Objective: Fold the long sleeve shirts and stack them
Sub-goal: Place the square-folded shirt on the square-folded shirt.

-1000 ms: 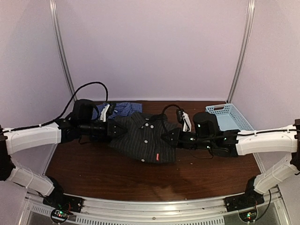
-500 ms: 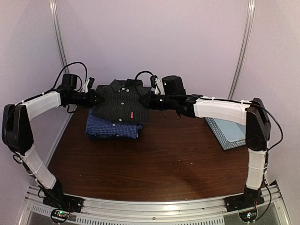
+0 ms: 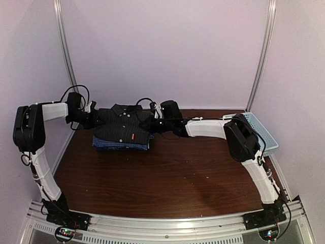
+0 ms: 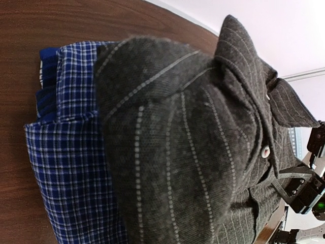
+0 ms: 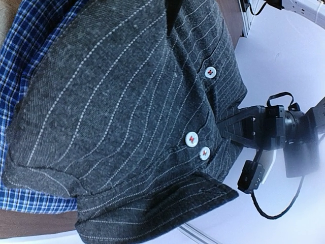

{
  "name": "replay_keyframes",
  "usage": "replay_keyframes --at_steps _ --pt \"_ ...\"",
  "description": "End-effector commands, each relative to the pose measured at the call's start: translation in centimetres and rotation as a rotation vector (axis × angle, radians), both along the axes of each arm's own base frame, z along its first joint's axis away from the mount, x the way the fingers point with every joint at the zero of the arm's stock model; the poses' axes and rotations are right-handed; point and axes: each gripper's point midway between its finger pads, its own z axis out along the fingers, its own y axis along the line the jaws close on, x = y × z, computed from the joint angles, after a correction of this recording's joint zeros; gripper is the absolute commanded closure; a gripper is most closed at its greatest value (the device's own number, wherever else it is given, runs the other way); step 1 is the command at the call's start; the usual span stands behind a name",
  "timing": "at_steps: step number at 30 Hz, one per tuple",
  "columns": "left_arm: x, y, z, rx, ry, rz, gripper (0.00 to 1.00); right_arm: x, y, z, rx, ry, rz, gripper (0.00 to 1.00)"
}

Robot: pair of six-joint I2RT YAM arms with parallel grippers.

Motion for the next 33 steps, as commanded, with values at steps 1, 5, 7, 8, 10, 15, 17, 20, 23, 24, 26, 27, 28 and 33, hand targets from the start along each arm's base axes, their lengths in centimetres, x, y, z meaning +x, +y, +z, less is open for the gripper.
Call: replay_keyframes --at_steps 1,5,7,8,10,15,17,20,23,24,26,27,28,33 --pt "3.0 6.0 -0.6 0.129 -0.062 0.162 1.0 2.7 -1.9 -0.6 0.041 0.035 -0.033 1.0" --pt "2.8 5.7 -1.4 0.112 -0.04 0.157 1.0 3.4 -2.4 -1.1 0.043 0.04 -0.041 0.95" --pt "2.7 5.5 -1.3 0.102 -0.042 0.148 0.95 3.8 -2.9 -1.0 0.041 0.04 -0.049 0.89" --pt "2.7 5.4 -1.2 0.096 -0.044 0.143 0.91 4.0 -3.1 -0.9 0.037 0.038 -0.052 0.86" --pt "2.7 5.2 -0.8 0.084 -0.05 0.136 0.82 4.1 -3.5 -0.9 0.019 0.034 -0.054 0.78" --pt "2.9 5.5 0.8 0.103 -0.088 0.149 0.62 4.3 -5.4 0.3 -0.031 0.016 -0.079 0.57" --pt "2.8 5.5 1.8 0.105 -0.102 0.146 0.56 4.2 -6.6 1.1 -0.032 0.007 -0.088 0.51" --pt "2.6 5.4 3.5 0.105 -0.138 0.143 0.53 3.6 -8.1 2.6 -0.043 -0.02 -0.098 0.47" --pt "2.2 5.1 6.0 0.095 -0.205 0.136 0.52 2.7 -9.5 4.0 -0.066 -0.051 -0.106 0.47" --pt "2.1 4.8 7.1 0.082 -0.239 0.13 0.52 2.2 -9.9 4.4 -0.07 -0.059 -0.105 0.46" --pt "1.6 4.0 8.6 0.041 -0.292 0.115 0.51 1.3 -10.8 5.2 -0.073 -0.074 -0.107 0.46" --pt "1.5 3.5 9.4 0.025 -0.319 0.104 0.51 0.6 -11.2 4.9 -0.081 -0.072 -0.104 0.46" --pt "1.5 2.9 10.0 0.015 -0.341 0.096 0.5 0.1 -11.5 5.2 -0.081 -0.077 -0.102 0.46" --pt "2.6 -1.1 10.9 -0.017 -0.39 0.034 0.49 -2.4 -13.3 6.4 -0.081 -0.092 -0.106 0.46"
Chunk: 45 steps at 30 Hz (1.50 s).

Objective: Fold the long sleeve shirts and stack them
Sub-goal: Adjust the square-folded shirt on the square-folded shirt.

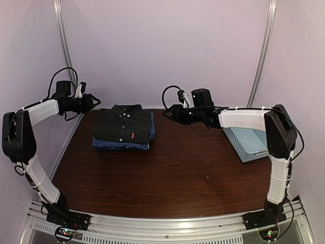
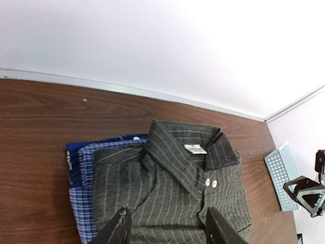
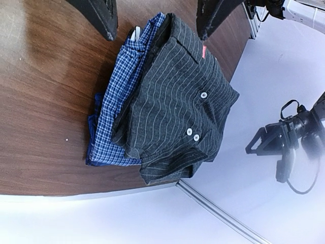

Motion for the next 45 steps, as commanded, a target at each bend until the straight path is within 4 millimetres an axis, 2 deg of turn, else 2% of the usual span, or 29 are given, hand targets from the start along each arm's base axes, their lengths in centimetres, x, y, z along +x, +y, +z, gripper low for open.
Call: replay_keyframes --at_steps 1,4,9,15,18,23,25,29,35,38,40,45 --pt "1.5 -5.0 0.8 -0.038 -0.068 -0.103 0.49 -1.7 -1.8 0.7 -0.015 -0.039 -0.013 0.46" --pt "2.7 -8.9 0.4 -0.031 -0.076 -0.173 0.49 -2.9 -2.9 0.2 -0.034 -0.036 -0.023 0.46" --pt "5.6 -12.4 0.0 -0.032 -0.106 -0.221 0.49 -5.0 -4.3 -1.6 -0.05 -0.001 -0.023 0.46" --pt "7.9 -16.0 -2.9 -0.058 -0.081 -0.282 0.49 -6.6 -5.3 -3.6 -0.057 0.037 -0.028 0.46" --pt "7.8 -17.7 -4.1 -0.062 -0.068 -0.32 0.5 -7.1 -5.6 -4.7 -0.064 0.059 -0.03 0.46" --pt "5.7 -19.9 -6.7 -0.007 -0.028 -0.38 0.52 -7.6 -6.0 -6.5 -0.071 0.092 -0.033 0.46" --pt "4.8 -20.2 -8.3 0.046 -0.003 -0.376 0.53 -7.7 -5.9 -7.0 -0.069 0.103 -0.029 0.46" --pt "3.9 -19.5 -10.9 0.163 0.035 -0.308 0.55 -8.0 -5.8 -7.8 -0.06 0.121 -0.02 0.46" --pt "4.3 -17.3 -12.6 0.354 0.056 -0.178 0.55 -8.3 -5.9 -8.6 -0.066 0.134 -0.015 0.46" --pt "4.5 -16.4 -12.3 0.386 0.051 -0.133 0.55 -8.5 -6.0 -8.7 -0.07 0.136 -0.016 0.46" --pt "4.7 -16.3 -11.3 0.384 0.033 -0.122 0.54 -8.6 -6.1 -8.6 -0.072 0.135 -0.017 0.46" --pt "5.7 -16.1 -7.1 0.372 -0.058 -0.089 0.49 -8.8 -6.5 -8.3 -0.081 0.129 -0.022 0.45"
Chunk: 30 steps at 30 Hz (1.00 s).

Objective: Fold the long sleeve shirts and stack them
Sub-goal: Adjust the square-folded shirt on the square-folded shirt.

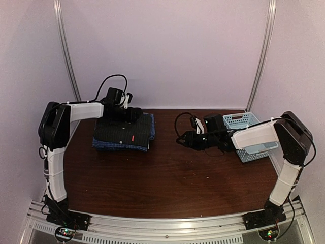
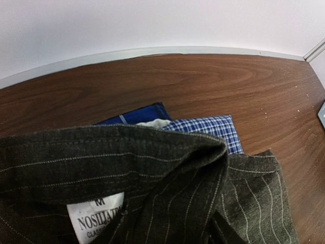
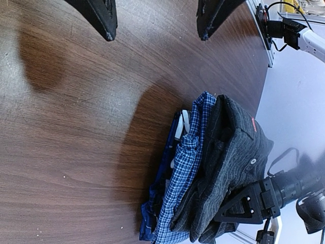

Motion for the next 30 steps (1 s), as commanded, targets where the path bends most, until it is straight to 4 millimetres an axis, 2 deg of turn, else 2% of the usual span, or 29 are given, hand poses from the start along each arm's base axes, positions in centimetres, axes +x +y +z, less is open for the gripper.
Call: replay_keyframes --at_steps 1,4,8,11,13,19,22,26,30 --pt "1.0 2.1 4.9 0.027 -0.106 0.068 0.48 -0.4 -0.4 0.7 0.002 -0.017 -0.002 0.45" --pt "1.1 2.6 7.4 -0.007 -0.149 0.076 0.47 -0.7 -0.9 1.0 -0.003 -0.023 -0.008 0.45" --pt "0.3 3.2 11.0 -0.082 -0.211 0.056 0.44 -1.2 -1.6 1.3 -0.019 -0.031 -0.019 0.45" --pt "-0.7 4.1 12.4 -0.11 -0.229 0.065 0.39 -1.5 -2.1 1.7 -0.036 -0.044 -0.027 0.44" --pt "-1.5 4.9 12.5 -0.129 -0.217 0.076 0.37 -1.7 -2.5 2.1 -0.05 -0.053 -0.032 0.44" --pt "-4.9 7.7 9.0 -0.199 -0.11 0.106 0.36 -2.0 -5.0 3.6 -0.162 -0.1 -0.083 0.39" --pt "-6.7 8.7 6.7 -0.195 -0.072 0.113 0.36 -2.3 -6.9 4.4 -0.24 -0.124 -0.126 0.31" --pt "-7.7 9.8 4.7 -0.18 -0.072 0.141 0.36 -2.7 -9.5 5.7 -0.316 -0.162 -0.186 0.17" --pt "-8.6 10.6 1.4 -0.165 -0.013 0.17 0.36 -3.2 -11.5 7.1 -0.35 -0.187 -0.233 0.1"
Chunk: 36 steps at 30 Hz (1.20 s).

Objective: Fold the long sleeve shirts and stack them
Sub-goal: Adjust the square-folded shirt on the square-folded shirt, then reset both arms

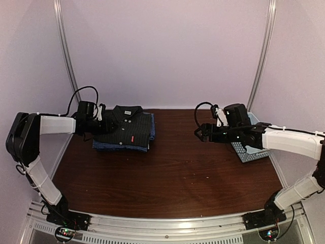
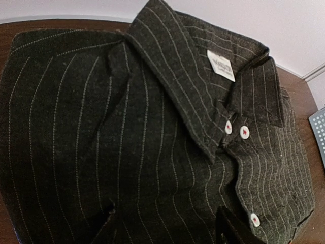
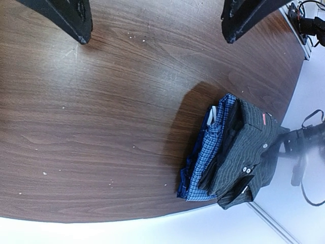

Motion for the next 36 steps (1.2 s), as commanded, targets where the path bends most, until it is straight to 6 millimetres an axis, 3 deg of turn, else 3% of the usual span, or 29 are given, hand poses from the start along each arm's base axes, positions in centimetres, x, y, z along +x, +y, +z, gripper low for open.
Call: replay_keyframes --at_steps 1,4,7,12,16,19,21,22,25,30,32,36 --pt "0.1 0.5 0.0 -0.029 -0.053 0.022 0.36 -0.4 -3.8 0.2 -0.114 -0.024 -0.096 0.09" --pt "-0.7 0.6 -1.9 -0.03 -0.033 0.023 0.36 -0.5 -5.1 0.2 -0.134 -0.027 -0.13 0.07" --pt "-0.8 0.2 -1.6 -0.044 -0.041 0.005 0.36 -0.6 -5.6 -0.1 -0.141 -0.02 -0.143 0.05" --pt "-0.3 0.2 2.3 -0.077 -0.117 0.02 0.36 -0.8 -6.5 0.2 -0.158 -0.015 -0.172 0.01" --pt "0.2 1.0 6.1 -0.078 -0.172 0.072 0.31 -1.0 -9.1 1.4 -0.222 -0.036 -0.253 0.0" --pt "0.1 1.6 9.6 -0.084 -0.219 0.108 0.22 -1.1 -11.3 3.0 -0.265 -0.056 -0.316 0.0" --pt "-0.1 2.2 11.5 -0.081 -0.241 0.142 0.04 -1.5 -12.6 4.6 -0.284 -0.086 -0.353 0.0" --pt "-0.4 2.8 11.7 -0.07 -0.224 0.161 0.03 -1.5 -13.3 5.5 -0.291 -0.106 -0.373 0.0" --pt "-1.0 4.0 12.1 -0.086 -0.165 0.154 0.02 -1.8 -15.0 8.6 -0.308 -0.177 -0.427 0.0" --pt "-2.7 6.4 12.8 -0.194 -0.142 0.139 0.02 -2.7 -16.0 13.4 -0.31 -0.274 -0.429 0.0" --pt "-3.7 7.3 13.3 -0.224 -0.156 0.116 0.02 -3.2 -16.3 14.9 -0.303 -0.309 -0.428 0.0" --pt "-6.1 7.2 15.8 -0.136 -0.289 0.037 0.02 -4.1 -16.6 16.2 -0.283 -0.371 -0.422 0.0"
